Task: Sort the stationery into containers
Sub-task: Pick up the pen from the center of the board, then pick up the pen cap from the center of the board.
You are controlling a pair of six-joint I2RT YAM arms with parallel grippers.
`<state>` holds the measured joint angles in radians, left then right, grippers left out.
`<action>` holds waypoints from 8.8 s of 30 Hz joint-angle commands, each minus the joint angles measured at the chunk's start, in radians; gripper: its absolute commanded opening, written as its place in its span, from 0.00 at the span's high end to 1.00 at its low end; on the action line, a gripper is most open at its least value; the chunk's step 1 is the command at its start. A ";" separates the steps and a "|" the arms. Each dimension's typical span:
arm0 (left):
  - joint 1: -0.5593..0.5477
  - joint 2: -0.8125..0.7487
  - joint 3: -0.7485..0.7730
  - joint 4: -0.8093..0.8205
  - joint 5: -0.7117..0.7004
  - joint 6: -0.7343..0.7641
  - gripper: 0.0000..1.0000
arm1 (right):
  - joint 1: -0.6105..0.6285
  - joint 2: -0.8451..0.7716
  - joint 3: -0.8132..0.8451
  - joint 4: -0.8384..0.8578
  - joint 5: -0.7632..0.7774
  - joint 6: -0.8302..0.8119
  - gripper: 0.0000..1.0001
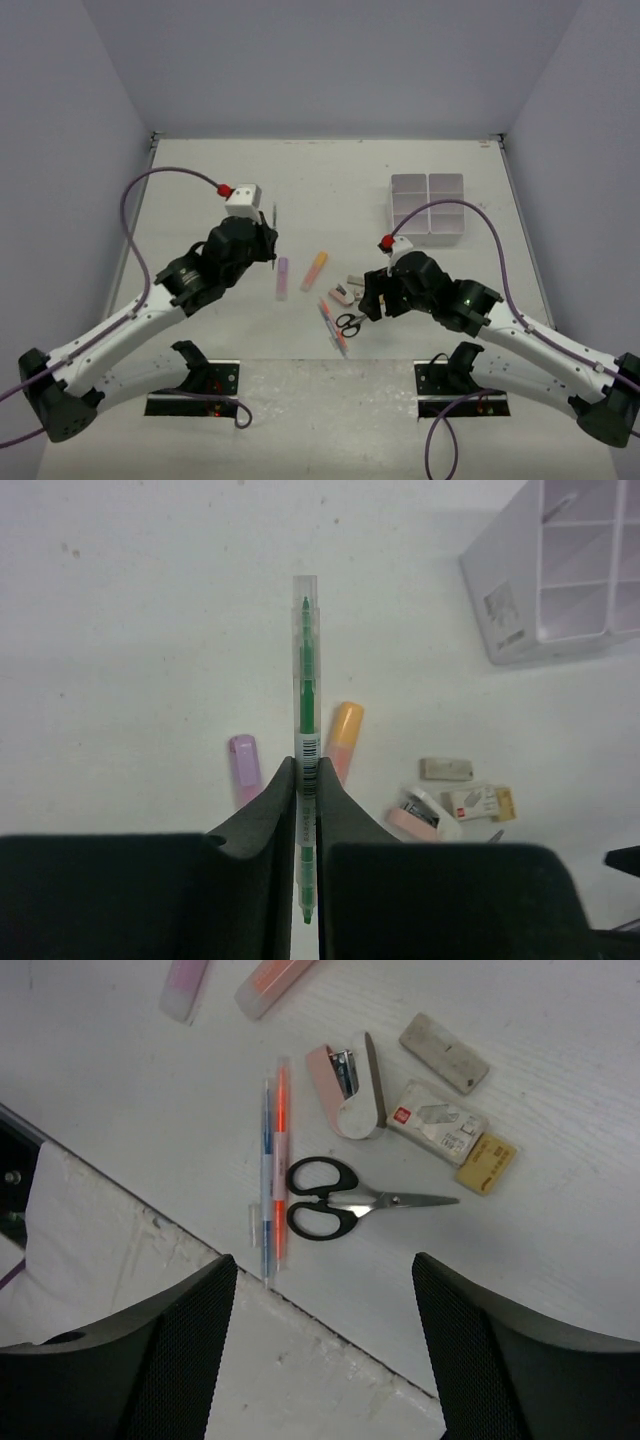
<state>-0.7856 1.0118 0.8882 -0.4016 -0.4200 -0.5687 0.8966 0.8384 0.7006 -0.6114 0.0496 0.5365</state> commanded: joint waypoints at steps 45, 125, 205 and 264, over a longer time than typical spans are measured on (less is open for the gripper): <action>0.006 -0.737 -0.201 0.022 -0.052 0.139 1.00 | 0.326 0.706 0.210 0.121 -0.011 0.174 0.71; 0.006 -0.722 -0.209 0.020 0.010 0.156 1.00 | 0.326 0.767 0.413 -0.079 0.118 -0.083 0.70; 0.006 -0.817 -0.196 0.004 -0.102 0.164 1.00 | 0.326 0.828 0.224 0.173 -0.315 -1.345 0.60; 0.005 -0.822 -0.198 0.001 -0.098 0.167 1.00 | 0.154 0.805 0.263 0.197 -0.416 -1.187 0.60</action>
<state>-0.7853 0.1967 0.6876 -0.3908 -0.5030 -0.4248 1.0527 1.6463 0.9520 -0.3810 -0.3538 -0.6217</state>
